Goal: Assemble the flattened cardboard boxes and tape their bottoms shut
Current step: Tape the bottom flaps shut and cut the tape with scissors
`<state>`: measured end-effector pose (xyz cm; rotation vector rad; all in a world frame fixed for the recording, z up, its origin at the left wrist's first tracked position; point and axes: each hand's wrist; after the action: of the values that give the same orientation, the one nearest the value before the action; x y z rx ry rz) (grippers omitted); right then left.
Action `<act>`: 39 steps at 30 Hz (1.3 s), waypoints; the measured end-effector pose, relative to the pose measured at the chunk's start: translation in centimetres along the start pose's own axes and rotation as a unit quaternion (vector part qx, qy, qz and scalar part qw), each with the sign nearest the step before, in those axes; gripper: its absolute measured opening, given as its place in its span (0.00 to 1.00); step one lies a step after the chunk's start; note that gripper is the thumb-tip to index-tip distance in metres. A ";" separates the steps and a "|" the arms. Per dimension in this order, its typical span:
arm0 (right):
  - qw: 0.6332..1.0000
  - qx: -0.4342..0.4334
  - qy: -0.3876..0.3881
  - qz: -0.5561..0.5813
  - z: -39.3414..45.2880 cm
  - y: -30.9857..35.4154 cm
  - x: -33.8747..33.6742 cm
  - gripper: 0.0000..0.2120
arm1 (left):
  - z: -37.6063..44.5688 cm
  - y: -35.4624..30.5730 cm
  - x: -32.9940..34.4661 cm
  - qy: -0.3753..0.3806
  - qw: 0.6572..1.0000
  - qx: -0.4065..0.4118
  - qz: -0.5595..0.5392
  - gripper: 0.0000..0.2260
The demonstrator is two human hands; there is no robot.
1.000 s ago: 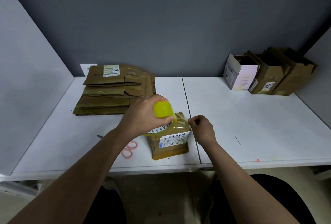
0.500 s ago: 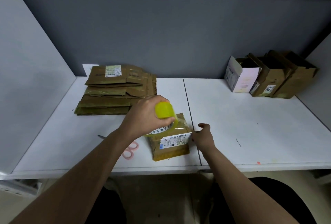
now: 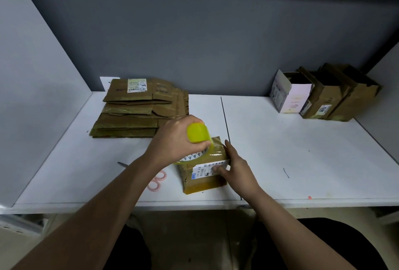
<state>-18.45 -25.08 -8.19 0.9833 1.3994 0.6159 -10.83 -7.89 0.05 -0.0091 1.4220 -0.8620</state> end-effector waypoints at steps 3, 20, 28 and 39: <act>0.999 -0.020 0.003 -0.033 0.0 -0.3 0.1 0.36 | 0.0 0.1 0.0 0.002 1.000 -0.004 -0.006 0.25; 0.933 -0.189 -0.031 -0.305 1.0 -1.8 0.2 0.34 | 0.0 -0.2 0.3 -0.015 1.000 0.011 0.017 0.25; 0.931 -0.256 -0.017 -0.260 2.0 -3.1 0.4 0.34 | 0.1 0.1 0.4 -0.015 0.999 0.033 0.028 0.29; 0.906 -0.283 -0.069 -0.305 2.4 -3.4 -0.1 0.30 | 0.0 2.2 -1.7 0.032 0.987 0.133 0.081 0.21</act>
<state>-16.75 -27.34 -11.28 0.0977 1.2064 0.4232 -9.55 -5.45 0.44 0.3341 1.3370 -0.9172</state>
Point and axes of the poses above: each hand's wrist, its own z-axis towards the middle knuckle, its own x-axis out of the palm, y = z × x, and after that the axes turned 7 degrees about z, right-handed
